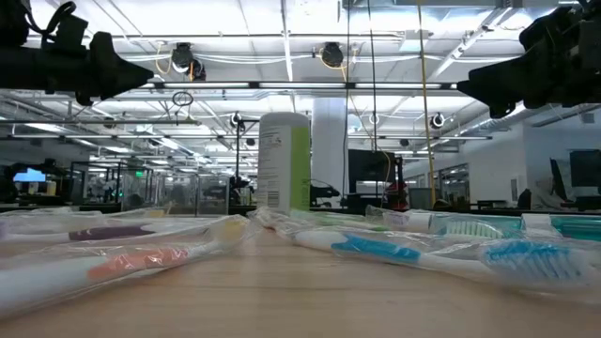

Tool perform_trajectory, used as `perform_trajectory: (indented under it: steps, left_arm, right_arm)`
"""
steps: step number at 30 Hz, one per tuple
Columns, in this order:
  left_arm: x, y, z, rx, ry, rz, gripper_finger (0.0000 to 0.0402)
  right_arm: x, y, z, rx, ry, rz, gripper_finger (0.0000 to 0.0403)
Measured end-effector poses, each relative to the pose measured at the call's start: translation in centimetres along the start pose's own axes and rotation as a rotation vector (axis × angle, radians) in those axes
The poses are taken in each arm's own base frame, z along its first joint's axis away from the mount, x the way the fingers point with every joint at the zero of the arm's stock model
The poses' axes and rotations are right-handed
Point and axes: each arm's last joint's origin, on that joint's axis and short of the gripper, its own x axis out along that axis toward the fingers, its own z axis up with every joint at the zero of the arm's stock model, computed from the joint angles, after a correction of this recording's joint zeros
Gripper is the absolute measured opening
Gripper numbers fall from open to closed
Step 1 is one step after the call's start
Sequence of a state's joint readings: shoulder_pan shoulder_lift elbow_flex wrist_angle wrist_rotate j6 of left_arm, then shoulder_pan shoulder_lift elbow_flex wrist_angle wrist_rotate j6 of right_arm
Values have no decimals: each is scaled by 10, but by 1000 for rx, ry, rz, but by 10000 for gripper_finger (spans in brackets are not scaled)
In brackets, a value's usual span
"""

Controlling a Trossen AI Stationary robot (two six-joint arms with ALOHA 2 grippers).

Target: Pick & Place toothbrushing station

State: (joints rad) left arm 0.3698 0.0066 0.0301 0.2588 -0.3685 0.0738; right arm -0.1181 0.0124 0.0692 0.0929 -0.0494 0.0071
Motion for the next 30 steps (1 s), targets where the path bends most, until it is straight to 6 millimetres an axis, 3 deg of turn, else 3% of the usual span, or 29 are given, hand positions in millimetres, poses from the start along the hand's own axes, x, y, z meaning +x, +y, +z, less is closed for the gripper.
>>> perform_trajectory:
  steps: [30]
  left_arm:
    - [0, 0, 0, -26, -1, 0, 163]
  right_arm:
    - [0, 0, 2, 37, -16, 3, 169]
